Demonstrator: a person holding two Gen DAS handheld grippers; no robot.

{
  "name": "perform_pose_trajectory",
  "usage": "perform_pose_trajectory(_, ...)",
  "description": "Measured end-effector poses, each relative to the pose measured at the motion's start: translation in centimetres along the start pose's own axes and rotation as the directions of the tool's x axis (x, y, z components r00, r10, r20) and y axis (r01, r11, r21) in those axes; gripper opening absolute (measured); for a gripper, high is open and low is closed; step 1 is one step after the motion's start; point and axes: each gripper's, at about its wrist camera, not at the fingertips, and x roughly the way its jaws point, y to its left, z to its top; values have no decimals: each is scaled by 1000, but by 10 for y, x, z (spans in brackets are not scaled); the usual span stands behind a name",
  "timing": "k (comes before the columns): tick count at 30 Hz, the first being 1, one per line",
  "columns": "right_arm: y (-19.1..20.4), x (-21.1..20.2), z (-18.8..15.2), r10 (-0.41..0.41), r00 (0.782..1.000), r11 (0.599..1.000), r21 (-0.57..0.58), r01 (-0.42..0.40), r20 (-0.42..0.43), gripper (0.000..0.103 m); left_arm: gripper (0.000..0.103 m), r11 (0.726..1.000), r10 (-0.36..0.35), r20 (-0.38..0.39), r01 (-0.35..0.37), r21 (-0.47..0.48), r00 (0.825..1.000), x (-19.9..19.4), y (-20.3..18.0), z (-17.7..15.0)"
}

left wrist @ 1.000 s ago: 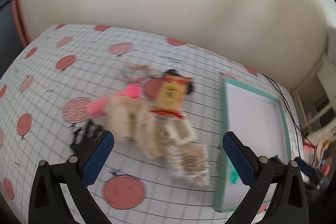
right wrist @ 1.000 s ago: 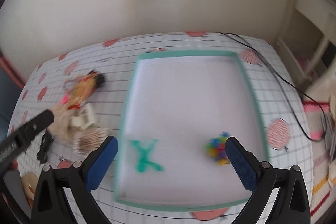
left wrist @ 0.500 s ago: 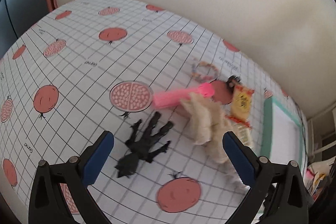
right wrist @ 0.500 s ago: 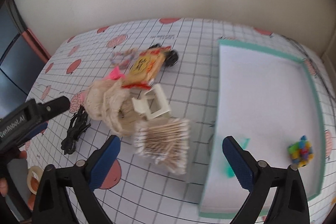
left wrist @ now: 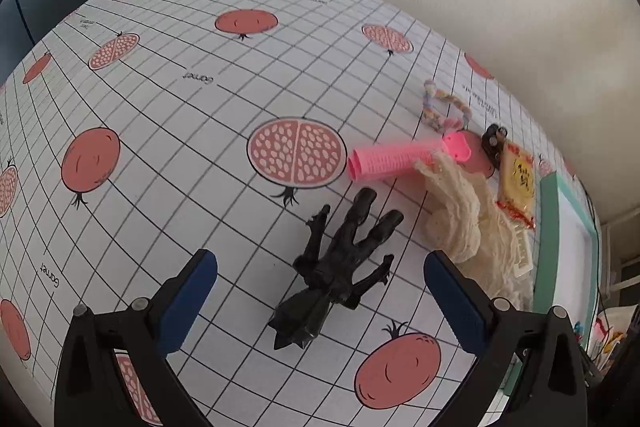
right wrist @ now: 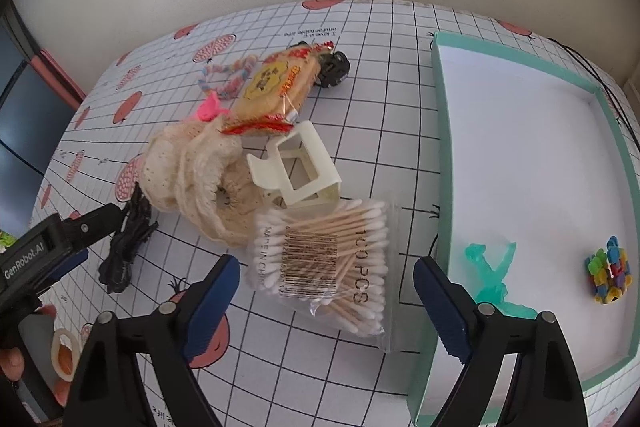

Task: Organize objects
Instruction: 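Move the left gripper to the black figure while the right approaches the cotton swab bag, then grip the black figure with the left gripper while the right grips the swab bag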

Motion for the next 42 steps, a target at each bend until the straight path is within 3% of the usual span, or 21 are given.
perform_pose_trajectory(8,1,1,0,2,1000,1000,-6,-2,-16,75,91,999,11,-19,-10,37,1000,4,-9,-7)
perform_pose_trajectory(12,0,0,-1,5,1000,1000,-4,-6,-20,66,79,998,18,-30,-16,57,999,7,-15,-9)
perform_pose_trajectory(18,-3,-2,-2,2,1000,1000,-1,-2,-20,63,59,995,47,-42,-43,90,998,10,-21,-13)
perform_pose_trajectory(21,-6,-3,-2,8,1000,1000,5,-8,-20,62,57,994,55,-42,-51,96,998,10,-22,-15)
perform_pose_trajectory(25,-8,-7,0,11,1000,1000,9,-11,-8,62,32,993,66,-36,-62,101,997,8,-22,-16)
perform_pose_trajectory(33,-16,-17,1,32,999,999,24,-32,11,62,32,993,67,-26,-65,97,997,5,-20,-18)
perform_pose_trajectory(42,-20,-35,7,59,995,998,34,-62,85,62,32,996,76,50,-78,39,996,-15,-12,-13)
